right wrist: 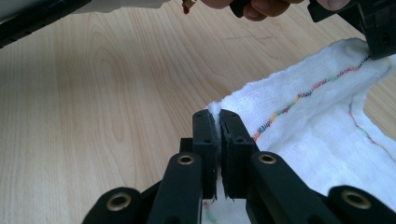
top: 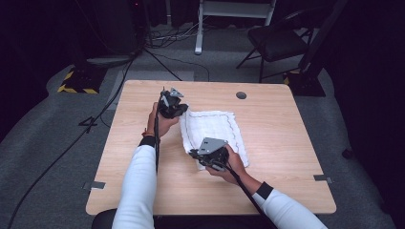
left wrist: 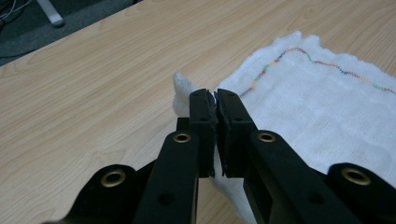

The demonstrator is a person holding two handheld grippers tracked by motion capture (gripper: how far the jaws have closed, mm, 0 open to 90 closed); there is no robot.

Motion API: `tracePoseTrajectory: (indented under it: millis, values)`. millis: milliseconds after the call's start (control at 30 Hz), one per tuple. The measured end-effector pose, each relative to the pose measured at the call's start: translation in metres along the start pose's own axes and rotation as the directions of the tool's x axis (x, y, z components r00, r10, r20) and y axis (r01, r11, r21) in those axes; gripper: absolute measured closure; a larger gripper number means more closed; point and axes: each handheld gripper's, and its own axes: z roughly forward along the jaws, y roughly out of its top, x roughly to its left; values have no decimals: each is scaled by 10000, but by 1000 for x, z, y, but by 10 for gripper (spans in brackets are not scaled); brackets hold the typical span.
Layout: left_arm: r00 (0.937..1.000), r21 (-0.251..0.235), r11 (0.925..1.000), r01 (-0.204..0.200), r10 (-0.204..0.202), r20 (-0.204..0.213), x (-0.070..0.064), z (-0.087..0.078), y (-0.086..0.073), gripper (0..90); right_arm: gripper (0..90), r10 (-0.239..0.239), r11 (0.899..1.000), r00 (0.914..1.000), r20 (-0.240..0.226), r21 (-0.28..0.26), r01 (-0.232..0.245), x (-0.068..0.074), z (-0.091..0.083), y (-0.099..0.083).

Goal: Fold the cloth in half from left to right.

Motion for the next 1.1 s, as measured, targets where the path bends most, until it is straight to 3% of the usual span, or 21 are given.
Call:
tracePoseTrajectory:
  millis: [633,767,1100]
  values:
    - [9999,-295,9996,15,-11,135,-32,26,17,854,866,399,9991,9988,277,110,-403,-14,-35,-35]
    - [9994,-237,9994,-255,260,218,-39,32,21,855,866,448,9988,9980,439,160,-455,-18,-45,-43]
    - [9985,-431,9984,-355,372,409,-61,46,31,854,865,726,9973,9954,619,58,-731,-25,-70,-56]
